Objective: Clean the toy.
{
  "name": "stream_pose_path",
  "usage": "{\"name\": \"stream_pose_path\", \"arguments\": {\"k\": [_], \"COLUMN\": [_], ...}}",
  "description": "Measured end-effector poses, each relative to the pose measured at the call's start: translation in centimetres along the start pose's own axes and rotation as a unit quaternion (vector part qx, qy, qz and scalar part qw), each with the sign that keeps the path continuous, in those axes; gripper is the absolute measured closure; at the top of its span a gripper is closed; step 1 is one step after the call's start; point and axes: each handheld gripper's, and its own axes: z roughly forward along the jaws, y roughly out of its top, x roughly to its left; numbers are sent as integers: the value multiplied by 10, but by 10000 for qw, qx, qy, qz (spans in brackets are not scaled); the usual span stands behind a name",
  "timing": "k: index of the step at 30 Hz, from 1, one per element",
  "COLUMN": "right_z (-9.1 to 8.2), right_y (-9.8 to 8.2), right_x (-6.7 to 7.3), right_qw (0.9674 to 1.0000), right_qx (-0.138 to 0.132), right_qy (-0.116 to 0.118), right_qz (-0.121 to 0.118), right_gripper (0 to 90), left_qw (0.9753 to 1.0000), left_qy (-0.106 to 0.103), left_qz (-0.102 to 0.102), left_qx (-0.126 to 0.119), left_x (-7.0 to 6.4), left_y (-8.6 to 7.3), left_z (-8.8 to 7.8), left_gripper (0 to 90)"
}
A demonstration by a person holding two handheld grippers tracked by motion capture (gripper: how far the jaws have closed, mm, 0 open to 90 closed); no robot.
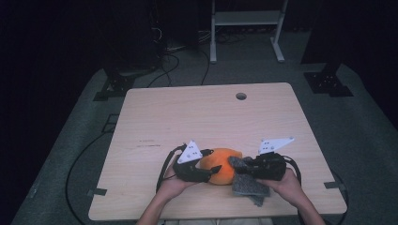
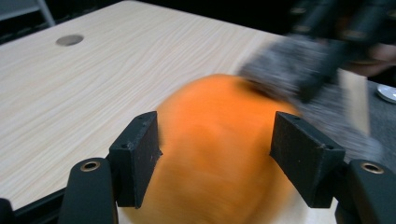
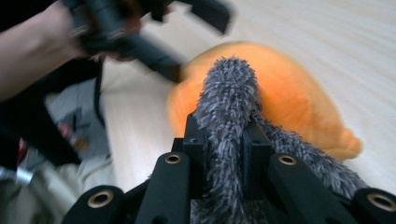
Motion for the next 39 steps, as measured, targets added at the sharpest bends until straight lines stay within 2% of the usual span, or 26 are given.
{"name": "stream_pose_path", "arguments": {"k": [1,3,4,6,7,9,10,12,13,15,16,17,19,21,22,23,25,26,28,30,31,34,36,37,39], "right_z": [-1,-6,-8,-12,-12,-7,-2,2,2,3,5,8,9,6,3,0,-3,-4,-9,-11,-10,0,2,-1,-9], "right_y": [-1,3,5,7,7,4,1,-2,-1,2,4,6,6,4,3,1,-4,-5,-5,2,4,2,-5,-7,-14], "right_x": [3,6,6,2,-1,-3,-3,1,5,14,18,21,18,9,4,-3,-11,-13,-11,-3,1,3,-5,-10,-18], "right_qw": [9999,9997,9996,9991,9991,9998,9999,9998,9995,9986,9980,9976,9976,9986,9987,9979,9970,9969,9984,9990,9987,9977,9982,9979,9934], "right_qx": [38,-135,-220,-411,-426,-165,2,160,196,126,153,245,303,224,212,227,250,227,-7,-219,-256,87,187,222,461], "right_qy": [52,148,147,109,85,-97,-151,10,70,320,301,174,65,-64,-205,-507,-718,-747,-559,-323,-282,-470,-465,-550,-1019], "right_qz": [-80,-165,-135,-30,26,13,-13,-106,-222,-413,-534,-630,-622,-466,-406,-321,-148,-97,-61,-233,-328,-480,-326,-251,-242], "right_gripper": [753,749,747,746,746,747,748,750,749,747,748,749,753,754,754,753,753,753,752,751,749,748,749,750,748], "left_qw": [9999,9997,9990,9981,9979,9974,9975,9986,9989,9983,9980,9978,9969,9964,9962,9960,9956,9956,9954,9954,9955,9954,9956,9956,9956], "left_qy": [-63,-193,-391,-552,-603,-692,-680,-467,-369,-430,-461,-520,-651,-698,-720,-732,-769,-777,-804,-801,-804,-805,-771,-761,-769], "left_qz": [-40,-59,-99,-13,-5,114,154,256,293,324,322,246,182,158,178,199,244,249,229,235,229,233,265,270,245], "left_qx": [79,110,178,263,246,190,92,4,24,236,303,337,413,450,456,468,479,466,471,462,452,469,469,473,471], "left_x": [1,0,1,2,2,3,2,-2,-2,-3,-3,-2,2,4,3,3,3,3,3,3,3,4,2,2,3], "left_y": [-2,-7,-9,-11,-12,-8,-6,-2,-2,-5,-8,-10,-13,-14,-14,-14,-14,-14,-14,-14,-14,-15,-14,-14,-15], "left_z": [3,7,8,8,7,2,0,1,3,10,12,12,10,8,8,8,7,6,7,8,8,7,8,8,6], "left_gripper": [317,341,348,350,349,325,291,196,190,189,210,232,253,265,268,268,268,268,264,265,265,265,265,264,262]}}
